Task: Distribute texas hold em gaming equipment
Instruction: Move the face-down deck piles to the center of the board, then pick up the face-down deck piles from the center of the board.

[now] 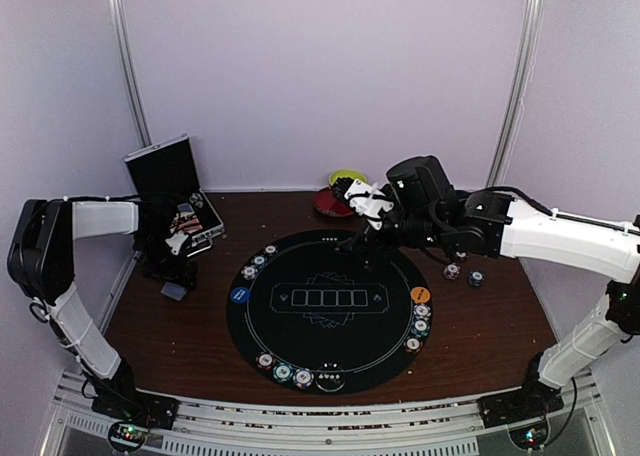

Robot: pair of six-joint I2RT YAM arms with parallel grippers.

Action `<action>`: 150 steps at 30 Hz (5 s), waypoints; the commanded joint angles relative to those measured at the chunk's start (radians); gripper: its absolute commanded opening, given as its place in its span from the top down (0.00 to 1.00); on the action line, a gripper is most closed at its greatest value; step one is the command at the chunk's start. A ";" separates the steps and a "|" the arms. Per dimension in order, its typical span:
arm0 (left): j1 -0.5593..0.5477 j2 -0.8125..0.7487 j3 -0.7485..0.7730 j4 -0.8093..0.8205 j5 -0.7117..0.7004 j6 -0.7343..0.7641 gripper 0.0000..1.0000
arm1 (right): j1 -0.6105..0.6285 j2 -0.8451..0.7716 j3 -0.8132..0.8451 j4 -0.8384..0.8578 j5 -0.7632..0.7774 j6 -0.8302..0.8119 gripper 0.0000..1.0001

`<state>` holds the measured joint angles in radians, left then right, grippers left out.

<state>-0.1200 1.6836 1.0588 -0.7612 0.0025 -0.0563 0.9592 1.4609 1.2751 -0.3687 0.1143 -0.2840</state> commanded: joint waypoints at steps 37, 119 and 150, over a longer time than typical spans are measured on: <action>0.035 0.225 0.088 0.015 0.031 0.078 0.15 | 0.003 -0.039 -0.025 0.031 0.030 -0.004 0.00; -0.136 0.341 0.254 -0.025 0.013 0.209 0.43 | -0.011 0.020 -0.024 0.033 0.030 0.006 0.00; -0.136 0.193 0.335 -0.069 0.029 0.161 0.39 | -0.085 0.195 0.145 -0.068 -0.233 0.173 0.00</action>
<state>-0.2581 1.9221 1.3468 -0.8062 0.0189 0.1207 0.8986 1.6070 1.3579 -0.4030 -0.0124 -0.1833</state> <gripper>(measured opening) 0.610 0.999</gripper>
